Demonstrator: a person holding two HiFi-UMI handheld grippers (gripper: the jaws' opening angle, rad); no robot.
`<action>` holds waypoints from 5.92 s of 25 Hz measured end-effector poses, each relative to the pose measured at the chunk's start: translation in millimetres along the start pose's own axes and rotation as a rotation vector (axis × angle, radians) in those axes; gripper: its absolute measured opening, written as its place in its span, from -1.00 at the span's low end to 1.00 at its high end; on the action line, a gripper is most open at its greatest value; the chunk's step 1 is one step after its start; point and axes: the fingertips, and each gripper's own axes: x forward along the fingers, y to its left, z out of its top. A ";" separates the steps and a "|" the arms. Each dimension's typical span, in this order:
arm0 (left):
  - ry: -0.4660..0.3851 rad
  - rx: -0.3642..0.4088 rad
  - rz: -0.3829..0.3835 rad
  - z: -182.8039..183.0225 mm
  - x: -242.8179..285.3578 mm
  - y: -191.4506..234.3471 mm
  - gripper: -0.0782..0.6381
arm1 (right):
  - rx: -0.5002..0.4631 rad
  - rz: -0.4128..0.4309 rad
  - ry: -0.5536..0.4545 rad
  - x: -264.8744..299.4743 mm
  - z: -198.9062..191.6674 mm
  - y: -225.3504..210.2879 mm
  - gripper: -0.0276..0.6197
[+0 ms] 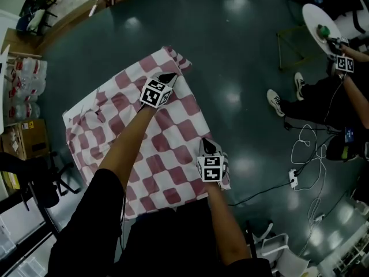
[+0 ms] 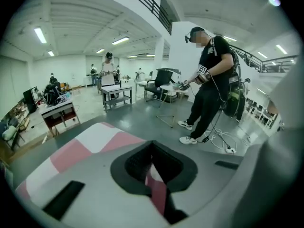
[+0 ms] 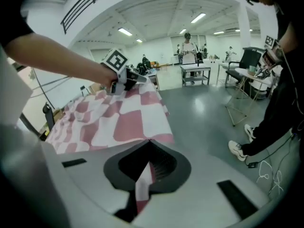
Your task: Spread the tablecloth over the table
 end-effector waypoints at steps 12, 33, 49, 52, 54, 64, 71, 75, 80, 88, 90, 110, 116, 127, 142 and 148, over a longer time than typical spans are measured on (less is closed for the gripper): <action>-0.121 -0.098 -0.154 -54.8 -174.2 -71.3 -0.73 | -0.150 0.105 -0.082 -48.2 -6.5 65.5 -0.86; -0.243 -0.402 0.139 -362.4 -568.6 -103.8 -0.73 | -0.394 0.300 -0.039 -69.4 -122.4 460.9 -0.86; -0.256 -0.416 0.247 -362.2 -613.5 13.6 -0.73 | -0.348 0.338 -0.137 -46.8 -60.3 529.7 -0.86; -0.245 -0.390 0.245 -365.5 -613.7 55.5 -0.73 | -0.354 0.293 -0.136 -39.9 -48.4 536.4 -0.86; -0.228 -0.377 0.235 -367.6 -611.6 81.0 -0.73 | -0.343 0.262 -0.132 -37.4 -42.8 539.2 -0.86; -0.143 -0.346 0.298 -348.7 -584.9 166.4 -0.73 | -0.357 0.333 -0.167 -7.7 10.2 556.6 -0.86; -0.086 -0.338 0.250 -346.8 -541.1 186.1 -0.55 | -0.305 0.328 -0.136 30.9 25.4 548.6 -0.86; -0.072 -0.314 0.214 -346.6 -508.5 215.4 -0.55 | -0.301 0.309 -0.116 73.6 45.6 557.0 -0.86; 0.003 -0.219 0.214 -351.1 -471.8 257.9 -0.55 | -0.324 0.298 -0.096 126.7 71.8 563.7 -0.86; 0.062 -0.171 0.062 -360.5 -445.0 263.1 -0.52 | -0.313 0.287 -0.055 157.4 84.6 562.0 -0.86; 0.053 -0.191 0.040 -359.3 -446.3 262.3 -0.52 | -0.308 0.289 -0.045 161.4 82.4 562.6 -0.86; 0.090 -0.216 0.202 -349.4 -445.7 340.5 -0.55 | -0.282 0.284 -0.030 167.4 71.5 563.1 -0.86; 0.059 -0.266 0.180 -349.0 -447.4 344.5 -0.72 | -0.279 0.274 -0.041 167.5 76.6 565.4 -0.86; -0.077 -0.390 0.343 -343.2 -513.1 413.2 -0.73 | -0.290 0.274 -0.064 162.7 86.5 570.7 -0.86; -0.192 -0.515 0.596 -342.6 -586.7 496.9 -0.73 | -0.262 0.228 -0.086 163.7 105.2 551.4 -0.86; -0.192 -0.468 0.646 -336.0 -609.7 524.2 -0.73 | -0.253 0.216 -0.096 160.6 110.6 533.4 -0.86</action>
